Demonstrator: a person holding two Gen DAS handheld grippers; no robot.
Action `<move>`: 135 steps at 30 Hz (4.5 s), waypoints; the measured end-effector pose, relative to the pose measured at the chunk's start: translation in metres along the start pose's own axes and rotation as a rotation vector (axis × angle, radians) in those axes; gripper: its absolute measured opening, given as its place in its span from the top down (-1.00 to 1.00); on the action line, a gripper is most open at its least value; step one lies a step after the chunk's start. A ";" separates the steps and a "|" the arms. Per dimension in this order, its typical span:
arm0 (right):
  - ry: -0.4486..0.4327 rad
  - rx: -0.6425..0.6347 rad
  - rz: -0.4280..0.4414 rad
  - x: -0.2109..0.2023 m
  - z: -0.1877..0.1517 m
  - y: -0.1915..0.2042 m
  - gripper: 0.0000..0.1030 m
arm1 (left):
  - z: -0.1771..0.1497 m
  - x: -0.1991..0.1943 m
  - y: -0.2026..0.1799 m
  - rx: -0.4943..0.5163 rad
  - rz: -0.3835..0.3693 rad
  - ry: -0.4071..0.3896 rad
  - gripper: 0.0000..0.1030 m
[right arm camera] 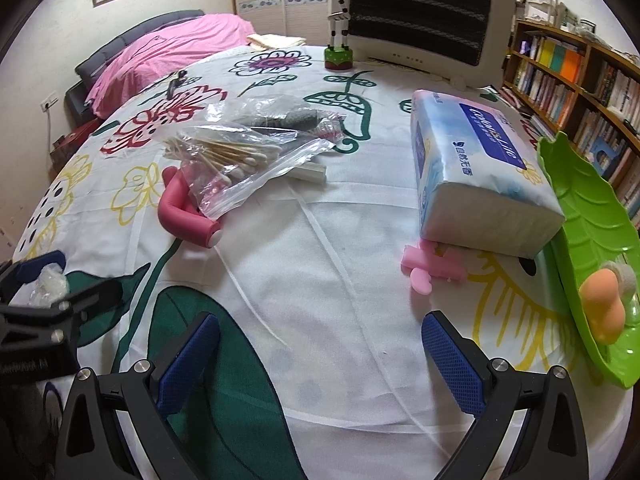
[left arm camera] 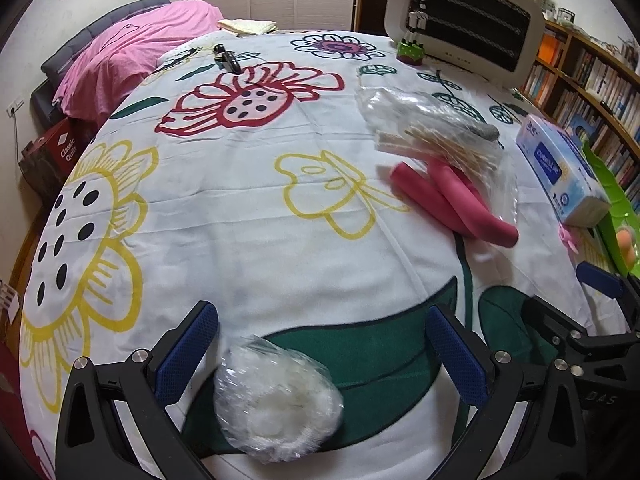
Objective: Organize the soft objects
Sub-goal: 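Grasp the clear bag of cotton swabs with the right gripper while the left gripper approaches the pink curler, then lift the swab bag with the right gripper while the left gripper grasps the pink foam curler, then place the swab bag in the green leaf tray with the right gripper while the left gripper carries the curler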
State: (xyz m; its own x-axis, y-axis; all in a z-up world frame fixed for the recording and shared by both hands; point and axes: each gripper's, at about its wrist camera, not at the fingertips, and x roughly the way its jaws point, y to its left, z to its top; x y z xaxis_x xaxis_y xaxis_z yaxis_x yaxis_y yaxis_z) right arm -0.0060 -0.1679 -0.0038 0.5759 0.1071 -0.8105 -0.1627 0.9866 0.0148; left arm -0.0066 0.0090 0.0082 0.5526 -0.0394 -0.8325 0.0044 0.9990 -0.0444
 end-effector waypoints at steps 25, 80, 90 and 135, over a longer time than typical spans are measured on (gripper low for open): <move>-0.130 -0.268 0.174 0.024 0.099 0.048 -0.77 | 0.020 -0.002 0.035 -0.057 0.060 -0.060 -1.00; -0.245 0.194 0.266 -0.067 0.026 -0.084 0.56 | 0.054 0.028 -0.079 0.068 -0.101 0.024 0.13; -0.282 0.257 0.202 -0.079 0.013 -0.118 0.56 | 0.046 -0.006 -0.078 0.068 -0.112 -0.036 0.16; -0.400 0.544 -0.018 -0.095 -0.036 -0.261 -0.05 | 0.053 -0.056 -0.252 0.378 -0.323 -0.106 0.16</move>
State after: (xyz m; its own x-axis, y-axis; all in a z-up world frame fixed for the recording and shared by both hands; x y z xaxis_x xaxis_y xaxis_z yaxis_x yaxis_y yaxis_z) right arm -0.0468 -0.4401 0.0485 0.8439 0.0240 -0.5359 0.2161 0.8992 0.3805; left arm 0.0057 -0.2394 0.0954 0.5548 -0.3649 -0.7477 0.4792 0.8748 -0.0713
